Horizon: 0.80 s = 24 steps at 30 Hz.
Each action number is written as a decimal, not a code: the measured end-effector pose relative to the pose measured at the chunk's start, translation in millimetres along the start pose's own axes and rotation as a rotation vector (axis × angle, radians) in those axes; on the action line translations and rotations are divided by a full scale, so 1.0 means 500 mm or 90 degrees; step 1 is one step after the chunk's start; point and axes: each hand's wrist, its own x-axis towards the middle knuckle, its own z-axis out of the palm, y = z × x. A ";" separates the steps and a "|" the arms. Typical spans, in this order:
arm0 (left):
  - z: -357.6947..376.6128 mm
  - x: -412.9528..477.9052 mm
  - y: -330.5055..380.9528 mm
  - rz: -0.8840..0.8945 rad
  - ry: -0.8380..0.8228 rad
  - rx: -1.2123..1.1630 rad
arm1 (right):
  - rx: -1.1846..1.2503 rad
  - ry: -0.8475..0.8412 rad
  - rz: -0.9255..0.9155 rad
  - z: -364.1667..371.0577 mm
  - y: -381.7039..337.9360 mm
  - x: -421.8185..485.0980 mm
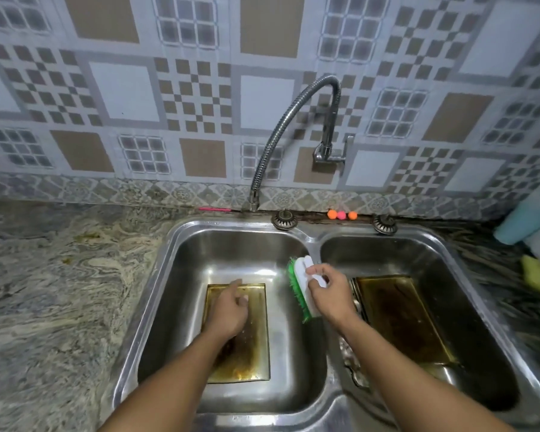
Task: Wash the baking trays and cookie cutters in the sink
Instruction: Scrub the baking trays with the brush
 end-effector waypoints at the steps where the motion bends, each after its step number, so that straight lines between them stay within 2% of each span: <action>1: 0.016 0.000 0.034 0.031 0.020 -0.023 | 0.005 0.020 -0.010 -0.029 -0.006 0.009; 4: 0.079 -0.004 0.128 0.102 0.057 -0.076 | 0.016 0.066 -0.017 -0.121 -0.001 0.038; 7: 0.163 -0.025 0.215 0.144 0.013 -0.104 | -0.005 0.095 0.006 -0.217 0.046 0.059; 10: 0.269 -0.050 0.267 0.113 -0.079 -0.135 | -0.021 0.118 0.062 -0.303 0.128 0.069; 16: 0.483 -0.085 0.278 0.000 -0.158 -0.089 | -0.031 0.095 0.131 -0.427 0.316 0.080; 20: 0.599 -0.090 0.249 -0.090 -0.175 -0.039 | -0.025 0.061 0.141 -0.470 0.403 0.101; 24: 0.665 -0.107 0.240 -0.121 -0.172 -0.019 | -0.020 0.022 0.128 -0.493 0.461 0.119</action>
